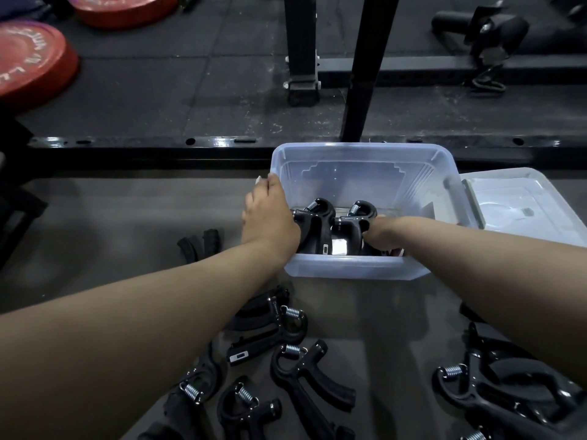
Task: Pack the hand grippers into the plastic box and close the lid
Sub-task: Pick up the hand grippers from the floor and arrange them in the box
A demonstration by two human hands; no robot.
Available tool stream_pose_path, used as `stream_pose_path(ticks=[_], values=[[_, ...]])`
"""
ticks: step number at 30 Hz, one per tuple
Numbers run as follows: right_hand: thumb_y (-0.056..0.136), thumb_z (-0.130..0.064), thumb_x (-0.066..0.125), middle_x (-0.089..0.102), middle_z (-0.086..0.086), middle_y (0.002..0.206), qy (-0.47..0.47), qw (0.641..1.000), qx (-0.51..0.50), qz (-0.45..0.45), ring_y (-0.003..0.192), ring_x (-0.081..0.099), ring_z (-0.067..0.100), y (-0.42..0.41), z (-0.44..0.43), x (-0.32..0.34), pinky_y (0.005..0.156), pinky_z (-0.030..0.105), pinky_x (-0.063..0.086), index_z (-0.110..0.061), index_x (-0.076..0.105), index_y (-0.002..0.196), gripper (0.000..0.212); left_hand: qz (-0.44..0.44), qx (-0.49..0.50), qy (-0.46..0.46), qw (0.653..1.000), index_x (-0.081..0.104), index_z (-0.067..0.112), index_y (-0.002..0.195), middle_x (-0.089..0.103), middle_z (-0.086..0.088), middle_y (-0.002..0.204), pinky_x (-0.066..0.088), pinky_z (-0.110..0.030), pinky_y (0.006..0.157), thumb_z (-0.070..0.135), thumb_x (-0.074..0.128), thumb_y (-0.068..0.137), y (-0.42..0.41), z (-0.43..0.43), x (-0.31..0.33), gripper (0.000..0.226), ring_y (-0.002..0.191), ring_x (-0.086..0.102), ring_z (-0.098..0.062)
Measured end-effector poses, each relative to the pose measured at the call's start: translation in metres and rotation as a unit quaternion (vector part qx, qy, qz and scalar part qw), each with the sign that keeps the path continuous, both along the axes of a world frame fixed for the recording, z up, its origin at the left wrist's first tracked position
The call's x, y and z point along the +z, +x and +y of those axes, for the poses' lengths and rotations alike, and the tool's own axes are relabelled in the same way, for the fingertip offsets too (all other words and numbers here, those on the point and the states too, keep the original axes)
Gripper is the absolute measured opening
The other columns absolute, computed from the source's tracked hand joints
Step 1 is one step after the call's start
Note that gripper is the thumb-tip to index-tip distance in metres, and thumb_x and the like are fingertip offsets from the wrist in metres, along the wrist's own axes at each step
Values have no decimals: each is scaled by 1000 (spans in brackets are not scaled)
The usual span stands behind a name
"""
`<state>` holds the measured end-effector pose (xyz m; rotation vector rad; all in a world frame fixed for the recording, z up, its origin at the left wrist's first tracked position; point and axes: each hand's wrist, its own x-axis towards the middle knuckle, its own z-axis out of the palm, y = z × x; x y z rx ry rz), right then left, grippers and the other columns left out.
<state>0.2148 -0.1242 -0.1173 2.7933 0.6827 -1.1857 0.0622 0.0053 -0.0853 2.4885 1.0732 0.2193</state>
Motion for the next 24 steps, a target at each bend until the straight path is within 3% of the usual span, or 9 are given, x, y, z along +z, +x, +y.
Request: stream_pose_path(ticks=[3,5,8,11,13,16,20,24], values=[[101,-16,38,63,17,122,-44,999,16,3,105,66,34,1,0,3,64,37,53,-8,60,114,26,-7,-7,-10,1000,16,12,154,20,-7,157,25,-36,114,-1,48,82,-1,1,2,80,138,24,-27],[98,-17,41,68,19,108,-54,998,4,16,91,70,35,3,-3,0,55,37,56,-5,62,102,24,-11,-11,-18,1000,17,13,153,21,-7,157,25,-36,114,-2,47,81,-3,1,3,79,139,22,-26],[95,-19,38,68,23,99,-66,997,-24,30,82,72,37,0,-6,-2,64,48,60,0,61,105,32,-18,-11,-16,1000,21,14,152,25,-6,154,26,-35,113,-2,46,80,-8,-2,2,77,135,26,-26],[93,-19,39,67,25,98,-75,996,-23,39,76,72,38,6,-13,-8,63,53,59,0,58,115,34,-13,-5,-7,1000,23,15,150,30,-6,149,30,-36,109,-3,47,79,-10,-5,0,77,129,30,-27],[94,-23,42,67,23,98,-64,997,-18,37,75,72,36,4,-21,0,63,50,59,-4,58,115,33,-3,0,3,1000,21,15,150,31,-7,147,31,-37,106,-2,48,79,-8,-6,-1,78,126,31,-28],[98,-35,41,64,16,95,-11,1000,0,9,80,68,33,-9,-36,25,67,37,59,-5,55,97,33,14,5,14,1000,18,13,151,29,-9,147,32,-38,105,-1,48,81,-7,-7,-1,77,125,32,-29],[94,-27,51,66,16,112,45,998,38,-27,101,64,33,-11,-62,39,88,40,53,-1,59,117,35,27,12,12,999,18,13,152,26,-9,151,32,-40,107,3,49,84,-6,-9,1,75,128,30,-31],[92,-12,47,72,11,100,142,987,49,-52,94,66,27,-14,-85,52,86,38,53,-5,62,112,26,34,13,10,999,16,13,152,23,-6,154,32,-40,108,0,49,83,-10,-19,2,78,130,29,-30]])
